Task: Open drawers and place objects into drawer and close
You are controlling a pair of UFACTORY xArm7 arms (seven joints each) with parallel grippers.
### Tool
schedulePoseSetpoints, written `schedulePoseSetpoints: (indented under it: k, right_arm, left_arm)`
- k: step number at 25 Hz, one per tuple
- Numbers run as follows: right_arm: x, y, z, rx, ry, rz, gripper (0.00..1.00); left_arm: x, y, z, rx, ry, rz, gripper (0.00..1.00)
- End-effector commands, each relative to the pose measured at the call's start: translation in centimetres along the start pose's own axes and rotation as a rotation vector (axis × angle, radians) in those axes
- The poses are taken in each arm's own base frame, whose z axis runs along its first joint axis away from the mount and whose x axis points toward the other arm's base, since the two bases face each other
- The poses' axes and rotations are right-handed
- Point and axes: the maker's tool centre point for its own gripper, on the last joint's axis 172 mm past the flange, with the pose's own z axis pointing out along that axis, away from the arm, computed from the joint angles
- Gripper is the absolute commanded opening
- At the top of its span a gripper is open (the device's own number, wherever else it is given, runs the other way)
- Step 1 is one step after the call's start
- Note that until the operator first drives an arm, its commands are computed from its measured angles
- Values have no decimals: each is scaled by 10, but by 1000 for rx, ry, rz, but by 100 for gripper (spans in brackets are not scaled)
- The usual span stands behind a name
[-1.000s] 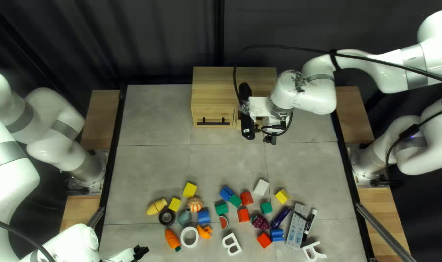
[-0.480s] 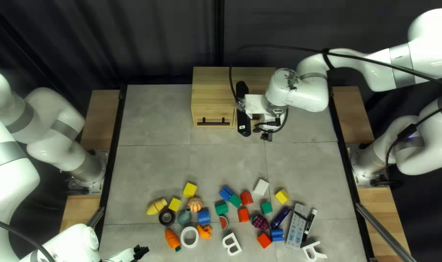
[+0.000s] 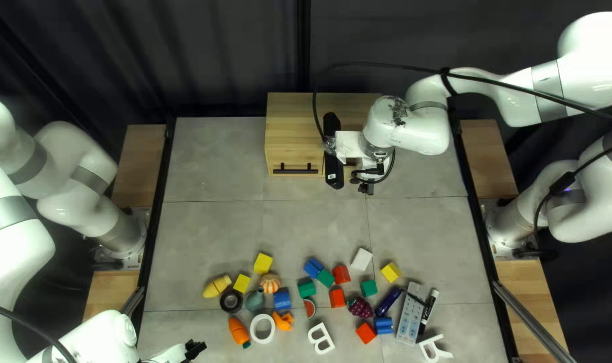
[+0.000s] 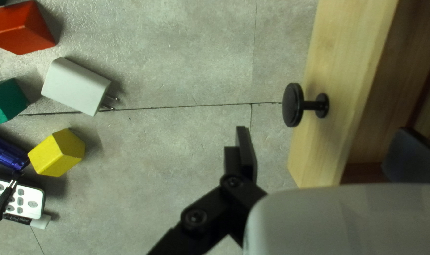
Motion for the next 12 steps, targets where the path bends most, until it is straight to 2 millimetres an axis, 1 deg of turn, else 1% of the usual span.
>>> schedulePoseSetpoints:
  k: [1,4,12]
  right_arm:
    - [2,-1,3,3,-1,1,100]
    - [5,-1,7,19,-7,14,100]
    - [5,-4,5,36,-28,37,100]
  left_arm:
    - [0,0,0,0,0,0,100]
    - [0,0,0,0,0,0,100]
    - [0,0,0,0,0,0,100]
